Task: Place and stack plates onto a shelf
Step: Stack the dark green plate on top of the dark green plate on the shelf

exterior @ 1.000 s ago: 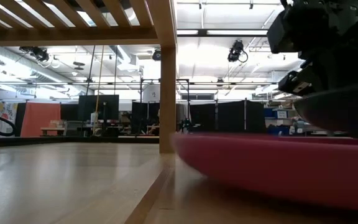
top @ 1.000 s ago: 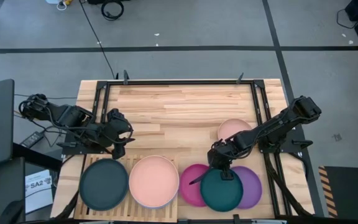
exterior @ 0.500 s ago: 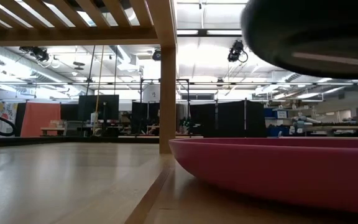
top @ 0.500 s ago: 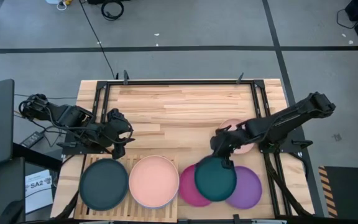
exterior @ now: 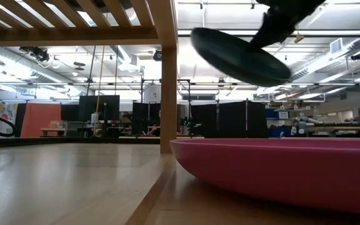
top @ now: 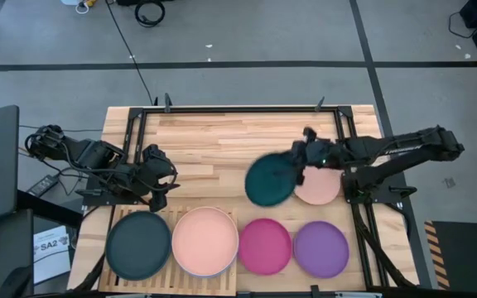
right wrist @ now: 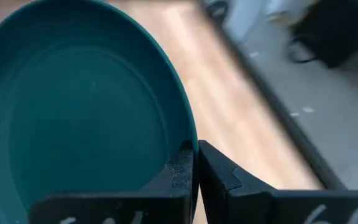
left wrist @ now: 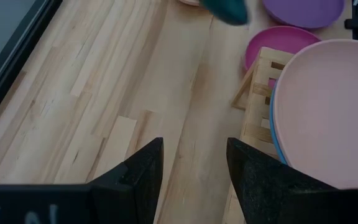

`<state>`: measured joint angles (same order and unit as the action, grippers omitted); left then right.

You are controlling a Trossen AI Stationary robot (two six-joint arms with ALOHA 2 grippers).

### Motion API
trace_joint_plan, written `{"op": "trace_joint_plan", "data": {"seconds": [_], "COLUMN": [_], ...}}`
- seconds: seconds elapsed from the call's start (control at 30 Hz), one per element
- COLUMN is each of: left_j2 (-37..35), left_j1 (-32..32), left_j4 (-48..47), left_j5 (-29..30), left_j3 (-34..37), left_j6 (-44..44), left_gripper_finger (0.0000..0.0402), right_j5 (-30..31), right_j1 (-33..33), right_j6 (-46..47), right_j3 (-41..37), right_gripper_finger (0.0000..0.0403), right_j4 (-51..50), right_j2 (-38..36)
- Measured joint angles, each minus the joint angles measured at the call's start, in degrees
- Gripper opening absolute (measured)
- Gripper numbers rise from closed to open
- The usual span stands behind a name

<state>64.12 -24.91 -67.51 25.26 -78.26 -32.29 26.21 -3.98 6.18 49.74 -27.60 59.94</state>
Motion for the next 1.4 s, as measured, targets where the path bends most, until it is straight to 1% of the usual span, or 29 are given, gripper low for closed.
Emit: {"op": "trace_joint_plan", "data": {"seconds": [0.13, 0.23, 0.37, 0.6, 0.73, 0.8, 0.9, 1.17, 1.33, 1.4], "left_j2": [0.0, -0.02, -0.02, -0.02, -0.02, -0.02, -0.02, -0.02, 0.0, 0.01], "left_j1": [-0.02, -0.02, -0.02, -0.01, 0.46, 1.41, 3.71, 12.39, 16.98, 18.58], "left_j4": [0.02, 0.13, 0.61, 2.42, 4.8, 6.1, 8.28, 11.44, 12.85, 14.43], "left_j5": [1.4, 4.63, 10.98, 24.26, 31.03, 32.93, 34.27, 34.22, 32.55, 30.98], "left_j3": [0.0, 0.02, 0.02, 0.02, 0.02, 0.02, 0.02, 0.02, 0.02, 0.02], "left_j6": [0.02, 0.01, -0.02, -0.02, -0.04, -0.04, -0.07, -0.02, 0.27, 1.61], "left_gripper_finger": [0.0183, 0.0183, 0.0183, 0.0183, 0.0183, 0.0183, 0.0183, 0.0183, 0.0183, 0.0183], "right_j5": [4.49, 6.26, 9.0, 13.03, 13.4, 13.4, 13.37, 13.29, 13.33, 13.38], "right_j1": [3.47, 5.68, 8.19, 11.7, 13.17, 13.58, 13.82, 13.54, 13.56, 13.63], "right_j6": [-0.48, -2.57, -4.71, -4.91, -4.92, -4.9, -4.9, -4.66, -3.01, -2.73], "right_j3": [0.0, 0.0, 0.0, 0.0, 0.0, 0.0, 0.0, 0.0, 0.0, 0.0], "right_gripper_finger": [0.0019, 0.0019, 0.002, 0.002, 0.002, 0.002, 0.002, 0.002, 0.002, 0.0019], "right_j4": [8.05, 15.19, 26.38, 44.95, 53.39, 57.68, 63.57, 76.86, 83.05, 83.69], "right_j2": [0.62, 2.35, 5.77, 13.3, 17.77, 19.92, 23.04, 28.83, 30.86, 31.0]}}
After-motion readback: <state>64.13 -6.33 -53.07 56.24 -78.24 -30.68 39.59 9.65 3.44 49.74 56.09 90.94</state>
